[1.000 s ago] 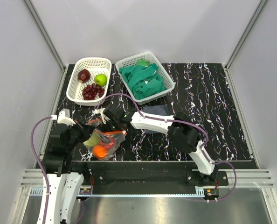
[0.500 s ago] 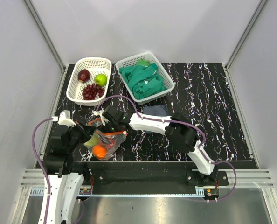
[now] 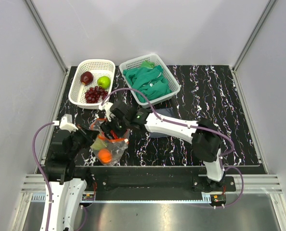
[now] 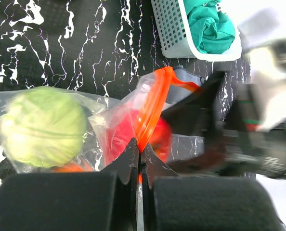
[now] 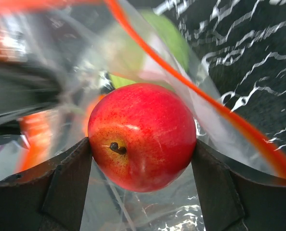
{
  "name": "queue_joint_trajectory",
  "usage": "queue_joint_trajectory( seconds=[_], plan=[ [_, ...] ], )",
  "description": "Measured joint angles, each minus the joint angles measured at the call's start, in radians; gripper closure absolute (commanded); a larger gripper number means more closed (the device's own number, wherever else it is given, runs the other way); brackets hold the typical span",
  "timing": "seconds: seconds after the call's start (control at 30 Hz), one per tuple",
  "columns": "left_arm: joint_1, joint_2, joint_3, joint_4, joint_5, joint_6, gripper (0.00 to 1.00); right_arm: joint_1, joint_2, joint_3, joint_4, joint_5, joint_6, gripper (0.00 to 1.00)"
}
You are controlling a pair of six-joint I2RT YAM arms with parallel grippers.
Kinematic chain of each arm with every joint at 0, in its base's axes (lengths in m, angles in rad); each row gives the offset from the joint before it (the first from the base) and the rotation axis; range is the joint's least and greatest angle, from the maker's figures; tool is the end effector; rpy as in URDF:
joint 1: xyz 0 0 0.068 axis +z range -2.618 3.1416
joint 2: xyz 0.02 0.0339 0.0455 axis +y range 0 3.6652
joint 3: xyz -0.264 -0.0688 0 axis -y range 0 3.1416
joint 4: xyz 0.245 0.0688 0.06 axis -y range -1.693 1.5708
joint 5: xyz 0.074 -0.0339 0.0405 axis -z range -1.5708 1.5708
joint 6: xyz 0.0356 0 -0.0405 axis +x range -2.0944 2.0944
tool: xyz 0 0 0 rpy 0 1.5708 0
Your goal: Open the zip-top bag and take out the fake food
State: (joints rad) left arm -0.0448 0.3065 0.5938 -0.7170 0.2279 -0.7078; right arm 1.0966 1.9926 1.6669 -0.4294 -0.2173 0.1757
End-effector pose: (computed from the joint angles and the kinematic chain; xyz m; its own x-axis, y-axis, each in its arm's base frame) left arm 0.0846 -0.0118 0.2748 -0.4780 -0.6126 -0.6295 -0.0815 0.7445 -0.6626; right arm 0.2026 0.4115 0.2583 -0.4725 -0.5468 -0.6912 -0.8712 0.4081 0.2728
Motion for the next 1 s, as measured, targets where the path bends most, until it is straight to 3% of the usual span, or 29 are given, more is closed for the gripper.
queue_joint_trajectory(
  seconds=[0.3,1.0],
  plan=[
    [0.0,-0.006,0.004,-0.002,-0.002,0.0,1.0,-0.015,-0.083,-0.002,0.039,0.016,0.01,0.6],
    [0.0,-0.013,0.063,-0.039,-0.022,0.03,1.0,-0.072,-0.141,0.061,0.111,-0.055,0.215,0.61]
  ],
)
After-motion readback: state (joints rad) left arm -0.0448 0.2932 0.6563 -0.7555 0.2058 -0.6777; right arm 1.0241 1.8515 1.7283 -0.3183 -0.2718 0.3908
